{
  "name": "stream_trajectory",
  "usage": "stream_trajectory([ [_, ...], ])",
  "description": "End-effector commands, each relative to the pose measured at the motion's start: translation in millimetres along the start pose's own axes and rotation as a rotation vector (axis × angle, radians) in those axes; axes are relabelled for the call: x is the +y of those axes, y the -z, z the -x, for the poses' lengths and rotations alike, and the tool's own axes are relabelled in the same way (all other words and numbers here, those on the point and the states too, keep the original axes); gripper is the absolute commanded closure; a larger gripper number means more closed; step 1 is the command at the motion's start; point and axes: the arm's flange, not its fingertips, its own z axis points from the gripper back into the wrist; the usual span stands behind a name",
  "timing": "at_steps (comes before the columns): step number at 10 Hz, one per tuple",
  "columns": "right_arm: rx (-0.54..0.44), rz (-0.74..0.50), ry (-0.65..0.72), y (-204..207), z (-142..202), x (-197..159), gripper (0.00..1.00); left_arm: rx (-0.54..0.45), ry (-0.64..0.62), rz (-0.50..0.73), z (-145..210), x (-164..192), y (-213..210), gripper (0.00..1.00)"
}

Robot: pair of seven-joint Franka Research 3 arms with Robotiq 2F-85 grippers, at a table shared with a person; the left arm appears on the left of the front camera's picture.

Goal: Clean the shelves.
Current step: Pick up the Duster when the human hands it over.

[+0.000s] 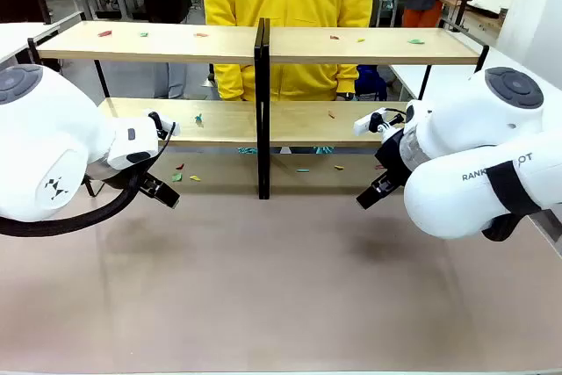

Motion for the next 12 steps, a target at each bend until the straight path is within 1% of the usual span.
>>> stream_trajectory([
  [1,0.0,0.0,0.0,0.0,0.0,0.0,0.0,0.0,0.0,0.0,-0.1,0.0,-0.1,0.0],
  [11,0.0,0.0,-0.001,0.0,0.0,0.1,0.0,0.0,0.0,0.0,0.0,0.0,0.0,0.0],
  [12,-0.053,0.027,-0.026,-38.5,19.3,8.9,0.0,-0.096,0.049,0.026,9.3,10.9,-45.9,0.0],
])
